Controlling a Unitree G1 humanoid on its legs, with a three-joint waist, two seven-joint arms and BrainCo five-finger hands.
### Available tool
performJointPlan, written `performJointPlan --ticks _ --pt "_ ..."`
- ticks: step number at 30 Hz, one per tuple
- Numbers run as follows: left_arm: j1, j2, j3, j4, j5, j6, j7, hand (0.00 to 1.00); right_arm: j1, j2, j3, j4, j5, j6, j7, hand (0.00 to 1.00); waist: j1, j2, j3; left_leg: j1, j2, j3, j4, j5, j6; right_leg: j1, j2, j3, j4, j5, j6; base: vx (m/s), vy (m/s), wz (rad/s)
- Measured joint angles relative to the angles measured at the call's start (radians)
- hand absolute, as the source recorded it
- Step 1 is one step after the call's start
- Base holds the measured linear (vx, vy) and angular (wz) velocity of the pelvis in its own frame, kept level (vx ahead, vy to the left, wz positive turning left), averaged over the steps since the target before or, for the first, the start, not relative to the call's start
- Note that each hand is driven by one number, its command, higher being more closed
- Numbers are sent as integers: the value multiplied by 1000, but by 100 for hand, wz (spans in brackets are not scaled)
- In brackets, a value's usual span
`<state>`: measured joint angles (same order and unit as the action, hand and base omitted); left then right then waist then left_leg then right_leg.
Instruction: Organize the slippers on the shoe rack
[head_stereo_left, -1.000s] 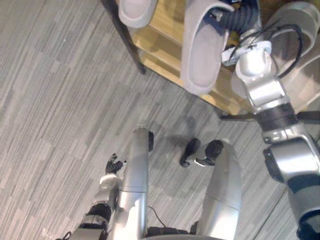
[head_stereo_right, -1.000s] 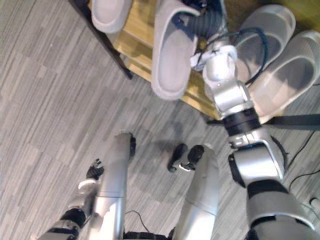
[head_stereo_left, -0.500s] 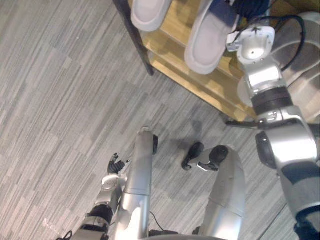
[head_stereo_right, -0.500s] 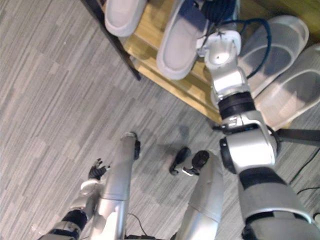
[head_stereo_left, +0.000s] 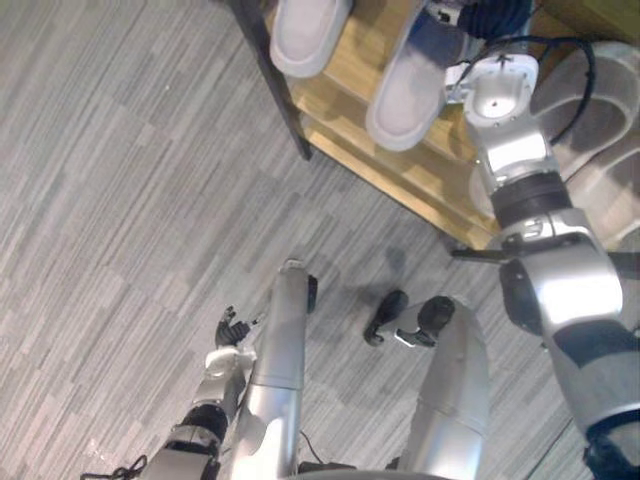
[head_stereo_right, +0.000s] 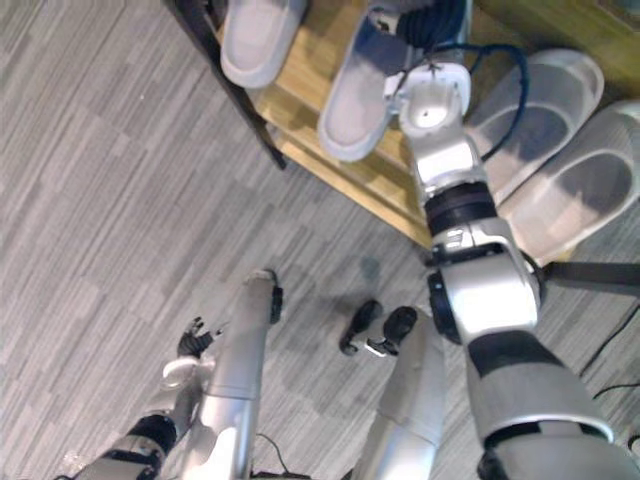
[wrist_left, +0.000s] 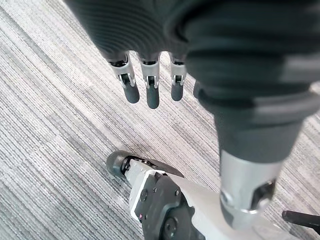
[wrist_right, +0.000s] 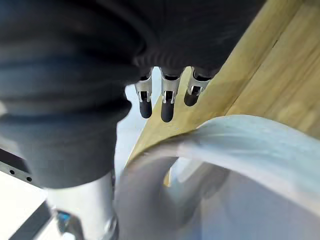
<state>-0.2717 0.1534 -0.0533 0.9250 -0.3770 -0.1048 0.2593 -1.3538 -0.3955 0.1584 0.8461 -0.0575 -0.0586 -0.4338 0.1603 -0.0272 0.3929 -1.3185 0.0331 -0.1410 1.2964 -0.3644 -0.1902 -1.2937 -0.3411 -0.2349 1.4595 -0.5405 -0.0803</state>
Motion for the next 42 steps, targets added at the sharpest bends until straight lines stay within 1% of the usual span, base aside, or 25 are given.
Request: performJointPlan --ticks 4,7,9,10,11,12,15,16,17,19,20,21,22,24,25,27,28,30,31,36,42 --pt "10 -6 24 -1 1 0 -9 0 0 30 -1 -1 -1 4 4 0 1 -1 -25 19 7 7 -22 1 1 15 6 0 -20 4 1 14 -2 -3" --pt "14 -8 34 -2 0 -1 -11 0 2 50 -1 -4 -1 20 4 0 0 -1 -26 59 12 16 -45 2 1 47 11 5 -39 7 -1 21 -2 -5" --pt "15 -8 37 -4 0 -2 -14 0 4 59 -1 -10 -2 20 3 0 -2 0 -26 83 15 21 -59 2 1 68 13 6 -52 8 1 12 4 -5" --pt "17 -7 41 -5 0 -2 -21 0 18 68 -1 -30 -2 22 2 0 -4 -1 -29 97 18 23 -68 2 1 80 15 5 -62 8 2 10 12 -6" --pt "20 -7 45 -10 0 -2 -25 0 54 80 -1 -89 -2 23 1 0 -5 0 -32 109 22 25 -76 2 1 93 20 4 -70 9 3 12 12 -6" --pt "20 -7 47 -11 0 -2 -26 0 63 84 0 -102 -2 23 1 0 -7 0 -32 113 23 26 -78 1 1 96 21 4 -72 9 3 14 12 -5" --pt "20 -8 60 -14 -5 0 -27 0 156 133 0 -244 1 25 -2 0 -12 -3 -36 134 33 40 -93 1 1 110 29 11 -88 13 8 16 17 -7" --pt "20 -8 62 -14 -7 1 -27 0 168 139 0 -260 1 24 -3 0 -12 -3 -37 135 34 43 -93 1 1 110 29 12 -89 13 8 15 17 -8" --pt "20 -8 75 -15 -15 2 -29 0 228 177 0 -327 22 22 -1 0 -22 -4 -37 141 39 52 -94 1 2 113 30 16 -90 15 6 14 17 -5" --pt "20 -7 80 -18 -18 2 -28 0 279 205 -1 -361 29 20 0 0 -27 -4 -37 148 42 52 -96 1 2 122 32 14 -94 15 6 11 12 -5" --pt "20 -11 100 -28 -19 3 -30 0 366 246 -7 -408 33 19 1 0 -35 -4 -37 166 47 51 -104 1 3 144 39 10 -106 16 10 7 9 -5" --pt "20 -12 106 -29 -19 3 -30 0 387 256 -10 -419 37 19 1 0 -37 -5 -38 170 47 52 -107 1 3 147 40 10 -109 17 12 -1 22 -9" --pt "20 -13 121 -31 -19 3 -30 0 452 303 -25 -450 40 19 2 0 -46 -6 -39 182 49 54 -112 0 5 158 45 11 -118 18 14 -8 27 -8" --pt "18 -15 136 -31 -19 4 -31 0 485 329 -38 -461 40 19 1 0 -52 -6 -39 187 50 56 -114 -1 6 162 46 11 -121 19 17 -13 24 -6" --pt "15 -22 156 -33 -19 5 -32 0 532 354 -50 -485 39 19 0 0 -55 -6 -39 190 52 61 -115 -2 7 163 46 15 -122 20 18 0 0 0" --pt "13 -23 160 -33 -18 6 -32 0 561 361 -67 -485 37 20 0 0 -55 -6 -39 192 54 64 -115 -2 8 163 46 18 -122 21 19 0 0 0" --pt "11 -34 185 -34 -18 10 -31 0 581 368 -78 -487 34 20 -1 0 -55 -6 -39 193 55 65 -115 -2 8 163 47 19 -123 21 21 -11 15 -3" --pt "11 -40 200 -35 -18 12 -31 0 593 371 -86 -488 30 20 -3 0 -55 -6 -39 194 56 66 -115 -2 9 164 48 19 -124 22 21 0 0 0" --pt "11 -51 221 -49 -18 21 -31 0 623 381 -102 -523 25 22 -5 0 -54 -6 -39 194 56 66 -117 -2 9 164 48 19 -126 22 21 0 0 0" --pt "7 -58 234 -54 -18 23 -31 0 666 395 -116 -559 29 20 3 0 -55 -6 -39 202 58 68 -123 -2 9 173 49 18 -133 22 21 0 0 0" --pt "-9 -72 259 -61 -18 25 -36 0 678 397 -115 -554 108 17 45 0 -54 -7 -40 202 60 68 -125 -3 10 176 52 15 -137 22 21 0 0 0"
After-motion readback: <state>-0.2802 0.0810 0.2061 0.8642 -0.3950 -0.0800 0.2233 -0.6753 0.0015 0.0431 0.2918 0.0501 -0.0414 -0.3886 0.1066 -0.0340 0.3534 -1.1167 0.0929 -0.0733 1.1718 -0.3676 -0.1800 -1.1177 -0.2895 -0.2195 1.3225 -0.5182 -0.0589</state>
